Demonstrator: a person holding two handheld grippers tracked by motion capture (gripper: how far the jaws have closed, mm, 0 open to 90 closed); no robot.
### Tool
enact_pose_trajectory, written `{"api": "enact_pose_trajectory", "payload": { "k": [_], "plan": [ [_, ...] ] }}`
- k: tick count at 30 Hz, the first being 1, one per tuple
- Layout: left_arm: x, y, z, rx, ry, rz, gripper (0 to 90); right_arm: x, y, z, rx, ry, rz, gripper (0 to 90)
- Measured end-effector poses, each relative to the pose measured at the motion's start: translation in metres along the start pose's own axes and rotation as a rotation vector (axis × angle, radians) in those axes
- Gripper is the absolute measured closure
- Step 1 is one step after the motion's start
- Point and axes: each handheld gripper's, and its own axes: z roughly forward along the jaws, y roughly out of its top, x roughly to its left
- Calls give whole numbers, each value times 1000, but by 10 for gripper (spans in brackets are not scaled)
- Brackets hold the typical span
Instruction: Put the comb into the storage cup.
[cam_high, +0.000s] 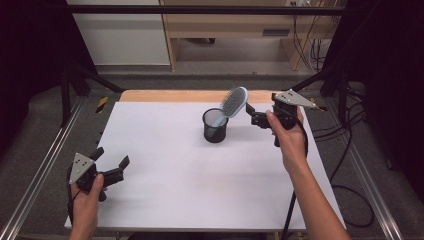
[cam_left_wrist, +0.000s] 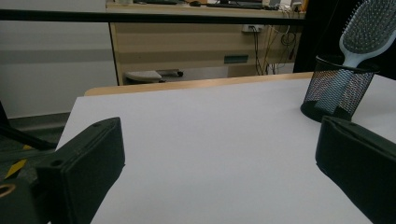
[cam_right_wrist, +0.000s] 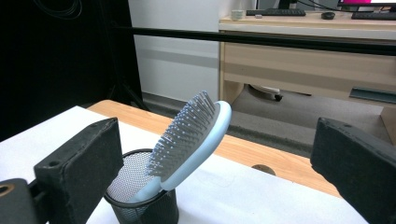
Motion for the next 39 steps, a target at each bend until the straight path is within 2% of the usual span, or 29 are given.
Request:
{"api": "enact_pose_trajectory", "payload": {
  "k": [6, 9, 13, 21, 28, 33, 37, 39],
  "plan": [
    [0, 0, 1, 2, -19, -3, 14, -1, -2, -7, -6, -7, -11, 26],
    [1, -2, 1, 1, -26, -28, 14, -3, -5, -10, -6, -20, -10, 27],
    [2, -1, -1, -8, -18, -33, 14, -6, -8, -18, -22, -38, -21, 29],
    [4, -1, -4, -15, -8, -35, 14, -15, -18, -30, -39, -47, -15, 30],
    [6, 0, -5, -23, -10, -34, 14, -20, -24, -42, -69, -50, -34, 32],
    [7, 0, -6, -32, -16, -38, 14, -25, -31, -51, -61, -57, -23, 36],
    [7, 1, -7, -46, -19, -25, 14, -28, -35, -58, -59, -55, -16, 38],
    [8, 1, -8, -52, -20, -34, 14, -30, -37, -62, -63, -55, -15, 35]
  ]
}}
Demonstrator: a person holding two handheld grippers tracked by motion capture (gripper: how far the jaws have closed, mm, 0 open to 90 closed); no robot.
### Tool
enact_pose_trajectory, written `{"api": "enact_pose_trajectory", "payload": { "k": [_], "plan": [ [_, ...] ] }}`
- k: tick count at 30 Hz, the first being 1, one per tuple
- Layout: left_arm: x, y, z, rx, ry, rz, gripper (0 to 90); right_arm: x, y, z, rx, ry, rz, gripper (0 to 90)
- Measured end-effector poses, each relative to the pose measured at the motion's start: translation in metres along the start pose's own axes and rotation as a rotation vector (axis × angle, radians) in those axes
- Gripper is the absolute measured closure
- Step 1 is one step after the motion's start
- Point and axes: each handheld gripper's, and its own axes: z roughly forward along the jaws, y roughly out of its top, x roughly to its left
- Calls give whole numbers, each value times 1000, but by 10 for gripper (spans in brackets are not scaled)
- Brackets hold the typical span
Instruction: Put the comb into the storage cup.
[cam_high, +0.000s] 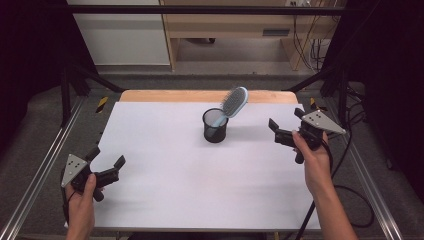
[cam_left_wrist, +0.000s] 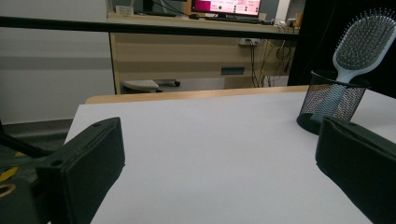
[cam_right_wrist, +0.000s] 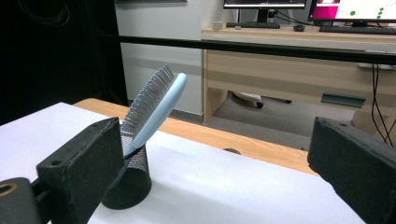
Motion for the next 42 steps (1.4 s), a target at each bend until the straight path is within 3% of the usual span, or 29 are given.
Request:
{"api": "enact_pose_trajectory", "payload": {
  "k": [10, 23, 37, 42],
  "plan": [
    [0, 0, 0, -11, -13, -11, 14, -10, -18, -17, 9, -14, 15, 23],
    [0, 0, 0, -17, -37, -5, 14, -10, -31, -35, 23, -17, 6, 29],
    [-2, 0, 2, -15, -64, 9, 16, -6, -65, -48, 28, -32, 23, 27],
    [-5, -1, 2, -13, -77, 14, 17, -3, -82, -53, 64, -27, 3, 31]
  ]
}}
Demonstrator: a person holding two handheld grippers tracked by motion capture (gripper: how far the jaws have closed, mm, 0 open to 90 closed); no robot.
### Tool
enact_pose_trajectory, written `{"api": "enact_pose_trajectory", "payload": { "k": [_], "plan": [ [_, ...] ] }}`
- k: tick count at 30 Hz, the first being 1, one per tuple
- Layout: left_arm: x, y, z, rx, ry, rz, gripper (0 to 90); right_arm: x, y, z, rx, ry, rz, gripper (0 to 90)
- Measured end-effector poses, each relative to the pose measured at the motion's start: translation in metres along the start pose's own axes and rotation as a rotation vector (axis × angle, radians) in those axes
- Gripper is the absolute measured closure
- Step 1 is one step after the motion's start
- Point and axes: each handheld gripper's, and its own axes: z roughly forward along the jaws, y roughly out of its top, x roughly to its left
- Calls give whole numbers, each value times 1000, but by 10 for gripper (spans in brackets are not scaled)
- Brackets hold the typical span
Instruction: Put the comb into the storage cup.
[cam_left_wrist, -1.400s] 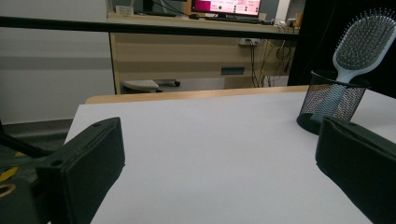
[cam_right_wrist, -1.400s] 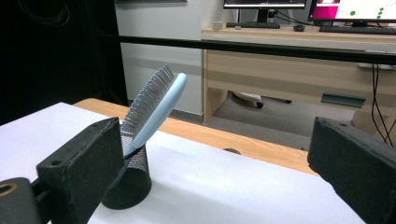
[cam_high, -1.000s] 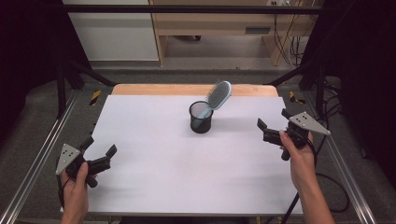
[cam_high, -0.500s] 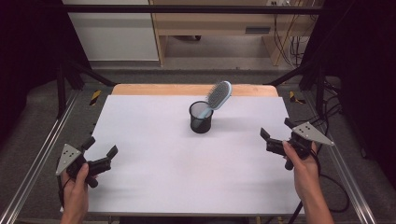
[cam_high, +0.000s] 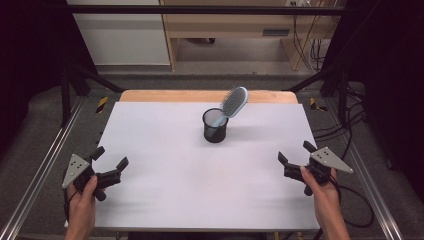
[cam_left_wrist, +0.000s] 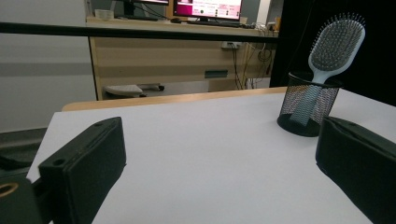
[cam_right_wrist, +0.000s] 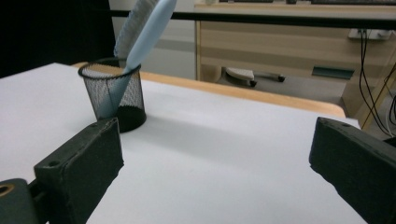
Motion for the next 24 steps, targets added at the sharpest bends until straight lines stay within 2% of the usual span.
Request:
{"api": "enact_pose_trajectory", "payload": {
  "k": [6, 13, 16, 19, 23, 24],
  "plan": [
    [-4, 1, -6, 7, -12, -12, 17, 3, -15, -6, 1, 10, 18, 42],
    [-15, 2, -9, -10, -45, -3, 17, 6, -22, -8, -1, 59, 12, 37],
    [-18, 1, -13, -12, -34, 13, 17, 6, -26, -8, -7, 72, 14, 35],
    [-19, -1, -16, -14, -35, -3, 17, 9, -28, -8, -17, 76, 8, 35],
    [-14, -4, -15, 6, -20, -15, 17, 17, -31, -5, -34, 108, -32, 32],
    [-13, -4, -15, 9, -17, -15, 17, 20, -33, -4, -30, 118, -27, 31]
  ]
}}
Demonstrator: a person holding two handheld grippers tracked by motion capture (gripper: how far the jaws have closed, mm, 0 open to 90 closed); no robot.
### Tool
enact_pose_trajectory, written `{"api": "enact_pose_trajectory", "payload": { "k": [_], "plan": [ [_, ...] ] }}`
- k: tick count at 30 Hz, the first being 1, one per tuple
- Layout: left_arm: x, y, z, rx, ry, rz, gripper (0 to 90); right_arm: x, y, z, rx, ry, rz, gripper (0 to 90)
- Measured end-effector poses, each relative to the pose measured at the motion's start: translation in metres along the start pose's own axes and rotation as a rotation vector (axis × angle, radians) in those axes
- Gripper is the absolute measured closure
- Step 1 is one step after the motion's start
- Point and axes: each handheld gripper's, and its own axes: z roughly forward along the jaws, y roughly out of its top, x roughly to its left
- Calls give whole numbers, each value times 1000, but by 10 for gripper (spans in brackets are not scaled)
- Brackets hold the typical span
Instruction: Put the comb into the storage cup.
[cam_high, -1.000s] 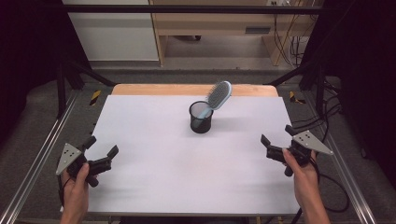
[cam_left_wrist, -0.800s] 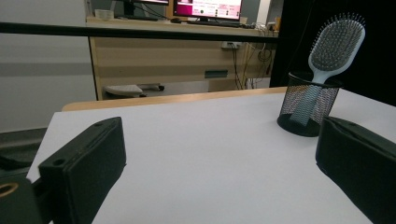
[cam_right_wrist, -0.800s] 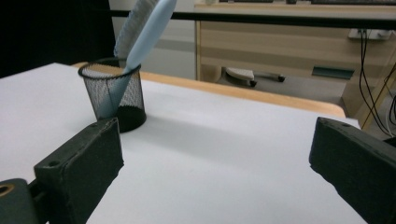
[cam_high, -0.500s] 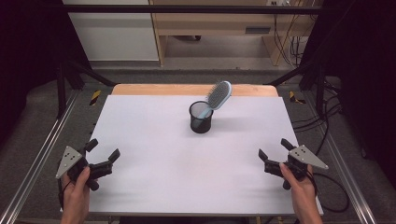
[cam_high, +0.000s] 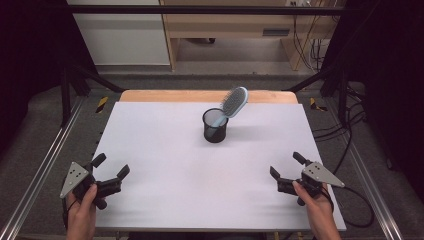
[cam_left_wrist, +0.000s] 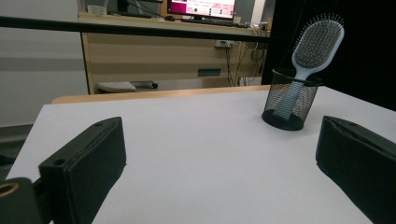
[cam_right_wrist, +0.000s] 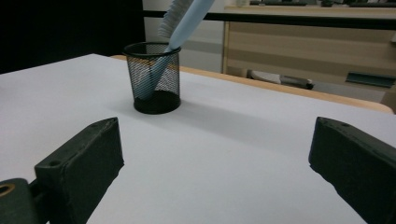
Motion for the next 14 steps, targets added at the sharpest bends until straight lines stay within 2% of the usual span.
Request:
{"api": "enact_pose_trajectory", "payload": {
  "k": [5, 12, 14],
  "plan": [
    [3, 1, 0, -8, 14, 3, 17, 6, -3, 11, 38, 29, -19, 32],
    [5, 1, 6, -3, 14, 10, 17, 22, 4, 31, 69, 67, -35, 30],
    [5, 2, 7, -2, 16, 13, 17, 25, 2, 35, 88, 75, -55, 30]
  ]
}}
